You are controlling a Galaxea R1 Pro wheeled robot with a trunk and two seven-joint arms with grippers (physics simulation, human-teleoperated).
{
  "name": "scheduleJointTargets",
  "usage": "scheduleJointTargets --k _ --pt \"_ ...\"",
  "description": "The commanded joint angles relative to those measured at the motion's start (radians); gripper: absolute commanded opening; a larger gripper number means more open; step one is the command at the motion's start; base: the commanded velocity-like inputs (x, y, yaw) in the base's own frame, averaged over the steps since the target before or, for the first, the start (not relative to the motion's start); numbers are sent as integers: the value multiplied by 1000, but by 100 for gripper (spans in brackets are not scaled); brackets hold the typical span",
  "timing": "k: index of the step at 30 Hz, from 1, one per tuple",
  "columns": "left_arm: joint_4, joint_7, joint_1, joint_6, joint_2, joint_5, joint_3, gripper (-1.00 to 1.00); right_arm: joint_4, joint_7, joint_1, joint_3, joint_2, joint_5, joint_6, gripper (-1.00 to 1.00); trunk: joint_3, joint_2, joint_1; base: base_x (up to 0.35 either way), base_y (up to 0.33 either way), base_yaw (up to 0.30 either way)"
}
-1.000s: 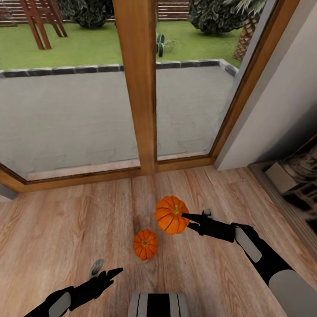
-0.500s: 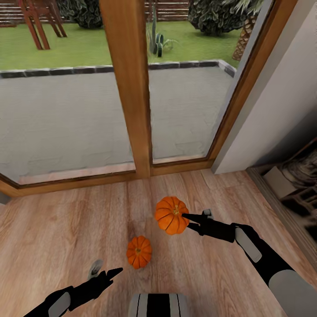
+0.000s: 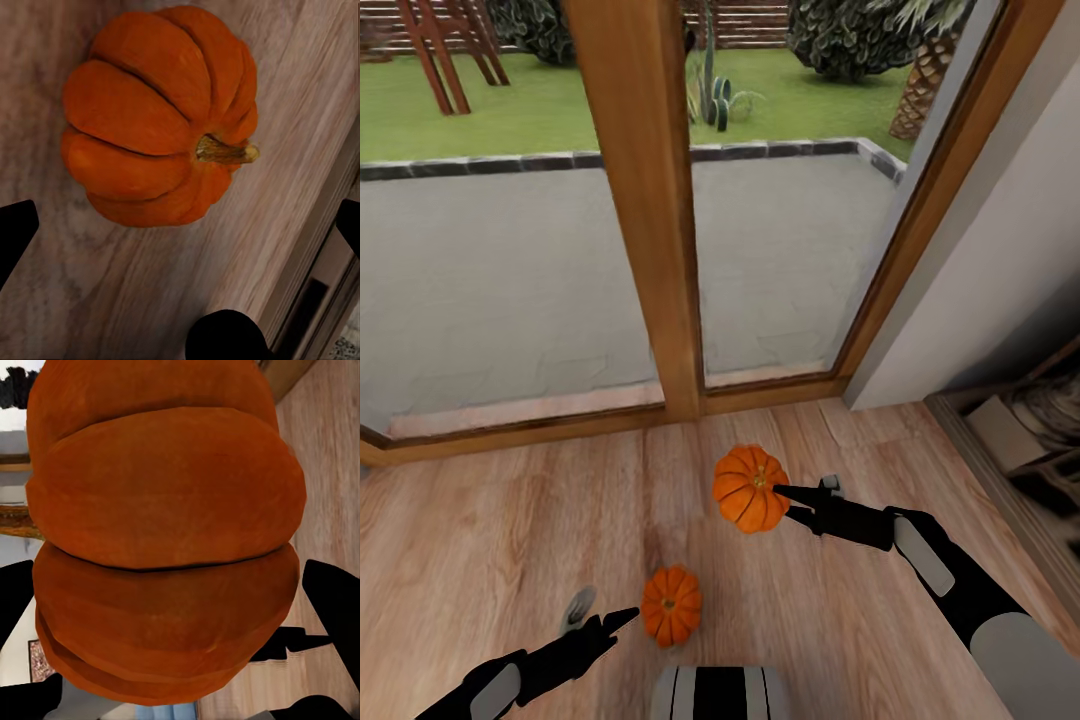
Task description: Place each of the two pumpkins and all three candles from the living room inside a cabinet in the living room (use any cabinet), then make sure every cabinet is closed, and position the cauldron so it is next to a table in the living room.
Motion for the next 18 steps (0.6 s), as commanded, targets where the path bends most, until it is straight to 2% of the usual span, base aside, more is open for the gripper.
scheduleJointTargets --k 1,9,14,18 --pt "0 -1 0 9 1 10 -4 100 0 -1 -1 3 -1 -7 6 -100 -1 0 0 153 0 0" --pt "1 8 0 10 2 14 -1 100 -1 -1 -1 3 -1 -8 5 -100 -1 0 0 106 -71 0" --pt "19 56 0 10 0 26 52 100 -1 -1 -1 3 -1 -7 5 -100 -1 0 0 57 -81 0" --pt "22 69 0 10 -1 27 62 100 0 -1 -1 3 -1 -7 6 -100 -1 0 0 5 -8 0"
